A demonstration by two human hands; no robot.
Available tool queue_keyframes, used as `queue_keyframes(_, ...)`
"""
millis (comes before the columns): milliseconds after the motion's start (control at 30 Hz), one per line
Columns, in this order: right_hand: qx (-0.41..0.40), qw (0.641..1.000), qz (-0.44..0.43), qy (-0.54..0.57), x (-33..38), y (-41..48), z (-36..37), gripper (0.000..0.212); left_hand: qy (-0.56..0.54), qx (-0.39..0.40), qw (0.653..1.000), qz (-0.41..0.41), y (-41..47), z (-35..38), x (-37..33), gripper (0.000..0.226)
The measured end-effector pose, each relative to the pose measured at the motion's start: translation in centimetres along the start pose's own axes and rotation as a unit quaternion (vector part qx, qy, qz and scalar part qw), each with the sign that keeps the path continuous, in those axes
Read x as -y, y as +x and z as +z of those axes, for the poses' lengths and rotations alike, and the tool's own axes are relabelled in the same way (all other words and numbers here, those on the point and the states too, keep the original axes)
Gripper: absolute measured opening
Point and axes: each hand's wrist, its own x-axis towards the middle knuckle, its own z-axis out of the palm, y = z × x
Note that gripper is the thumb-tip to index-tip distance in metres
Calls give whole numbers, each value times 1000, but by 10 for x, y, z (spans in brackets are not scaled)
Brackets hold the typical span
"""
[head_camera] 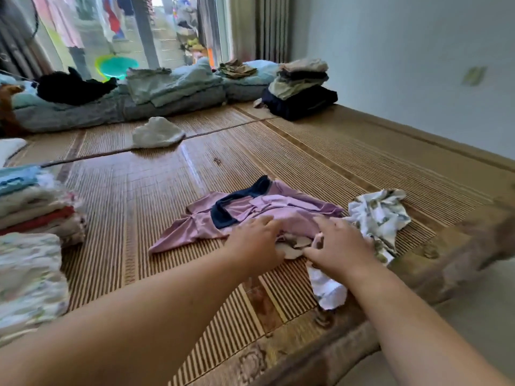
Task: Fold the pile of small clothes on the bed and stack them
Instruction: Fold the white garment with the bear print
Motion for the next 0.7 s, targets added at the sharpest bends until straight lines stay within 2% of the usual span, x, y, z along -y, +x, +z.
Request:
queue_keyframes(67, 5, 1000, 10, -22, -16, -2, 4, 60, -7, -5, 1000, 0, 27, 4, -9, 72)
queue_keyframes(167, 90, 991, 84, -57, -39, -4, 0, 86, 31, 1, 1000, 2, 47, 11, -17, 70)
queue_keyframes(200, 101, 986, 109, -69, -45, -4, -2, 84, 42, 3, 999, 7, 48, 15, -20, 70)
queue_keyframes(267, 79, 984, 120, -103, -54, -1, -3, 50, 34, 11, 999, 16, 44, 22, -29, 68)
queue_keyframes(333, 4, 991, 107, -80, -55, 0, -7, 16, 9, 30, 999, 30, 35, 23, -37, 70)
queue_keyframes(367, -33, 994, 97, -33, -52, 0, -13, 7, -1, 41, 998, 41, 28, 21, -41, 74)
queue_keyframes(433, -95, 985, 81, 120, -42, -3, -29, 8, -45, 68, 994, 69, 15, 13, -47, 84)
queue_keyframes(467, -118, 960, 79, 240, -33, -6, -39, 8, -85, 83, 990, 77, 6, 6, -49, 92)
queue_keyframes(500, -128, 913, 77, 378, -23, -11, -50, 8, -133, 91, 983, 82, -2, -1, -52, 98)
queue_keyframes(567, -111, 777, 63, 617, -1, -23, -71, 10, -229, 85, 966, 88, -17, -15, -54, 98)
queue_keyframes(633, -68, 646, 25, 760, 18, -34, -91, 17, -294, 65, 951, 68, -31, -28, -55, 80)
queue_keyframes(667, -50, 604, 8, 796, 26, -40, -100, 21, -318, 58, 945, 48, -37, -35, -52, 70)
queue_keyframes(700, -39, 577, -9, 816, 35, -46, -109, 24, -345, 54, 937, 29, -45, -42, -48, 61)
